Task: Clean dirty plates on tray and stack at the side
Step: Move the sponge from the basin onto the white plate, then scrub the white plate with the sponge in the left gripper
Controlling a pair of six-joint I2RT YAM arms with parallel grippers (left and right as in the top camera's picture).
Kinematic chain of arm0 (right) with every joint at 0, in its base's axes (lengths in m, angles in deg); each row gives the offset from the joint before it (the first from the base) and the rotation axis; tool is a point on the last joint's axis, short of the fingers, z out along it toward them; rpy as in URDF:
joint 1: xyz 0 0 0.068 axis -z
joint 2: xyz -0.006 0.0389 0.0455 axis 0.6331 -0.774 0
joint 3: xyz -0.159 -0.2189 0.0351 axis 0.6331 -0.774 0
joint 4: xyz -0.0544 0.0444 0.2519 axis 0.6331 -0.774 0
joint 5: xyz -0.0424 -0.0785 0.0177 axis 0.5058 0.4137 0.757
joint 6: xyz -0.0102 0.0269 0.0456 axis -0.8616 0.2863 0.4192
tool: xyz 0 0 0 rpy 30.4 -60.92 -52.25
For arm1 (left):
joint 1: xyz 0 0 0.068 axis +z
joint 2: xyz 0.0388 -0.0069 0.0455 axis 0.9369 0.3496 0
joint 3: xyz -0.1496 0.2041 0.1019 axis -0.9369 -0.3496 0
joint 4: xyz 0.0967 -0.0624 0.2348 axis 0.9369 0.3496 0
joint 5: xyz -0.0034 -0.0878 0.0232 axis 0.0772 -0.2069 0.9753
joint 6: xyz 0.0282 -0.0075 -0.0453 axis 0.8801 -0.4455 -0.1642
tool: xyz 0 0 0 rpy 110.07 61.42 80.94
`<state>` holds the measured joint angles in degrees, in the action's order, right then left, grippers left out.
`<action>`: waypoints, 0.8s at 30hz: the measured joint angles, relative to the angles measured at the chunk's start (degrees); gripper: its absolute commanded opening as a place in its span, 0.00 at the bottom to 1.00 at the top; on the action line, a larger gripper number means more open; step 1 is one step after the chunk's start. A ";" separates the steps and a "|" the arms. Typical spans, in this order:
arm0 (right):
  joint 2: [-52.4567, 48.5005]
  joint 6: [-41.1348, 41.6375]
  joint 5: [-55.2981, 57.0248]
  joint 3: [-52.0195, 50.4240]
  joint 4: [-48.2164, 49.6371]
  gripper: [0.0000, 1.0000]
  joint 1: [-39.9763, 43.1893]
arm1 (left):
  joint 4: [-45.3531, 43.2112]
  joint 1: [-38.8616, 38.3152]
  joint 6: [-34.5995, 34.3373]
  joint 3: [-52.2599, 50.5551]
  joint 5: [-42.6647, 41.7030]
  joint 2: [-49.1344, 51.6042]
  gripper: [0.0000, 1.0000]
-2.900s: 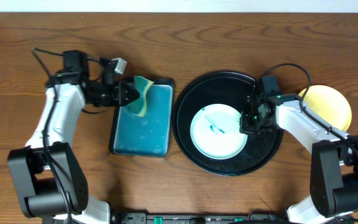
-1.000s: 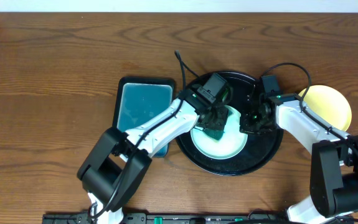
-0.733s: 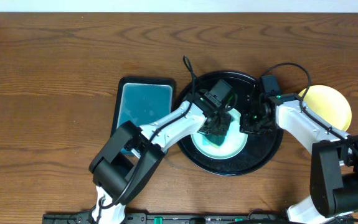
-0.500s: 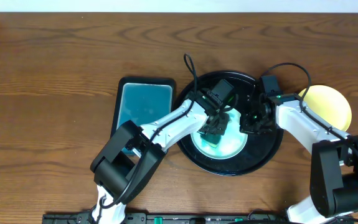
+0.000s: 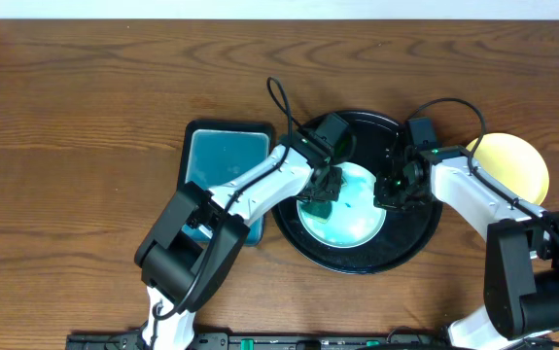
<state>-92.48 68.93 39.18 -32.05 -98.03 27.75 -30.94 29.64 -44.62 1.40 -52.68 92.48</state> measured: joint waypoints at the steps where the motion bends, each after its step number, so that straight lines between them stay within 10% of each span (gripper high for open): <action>1: 0.00 0.00 0.02 0.00 0.02 0.01 0.00 | -0.31 0.11 0.42 0.00 -1.53 0.02 0.08; 24: 0.00 -0.07 0.46 0.00 0.26 0.01 0.00 | 0.79 -5.53 4.63 0.00 -9.64 0.55 0.07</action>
<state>-92.48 68.86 39.64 -32.05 -97.76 27.75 -30.15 24.11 -39.99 1.40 -62.32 93.03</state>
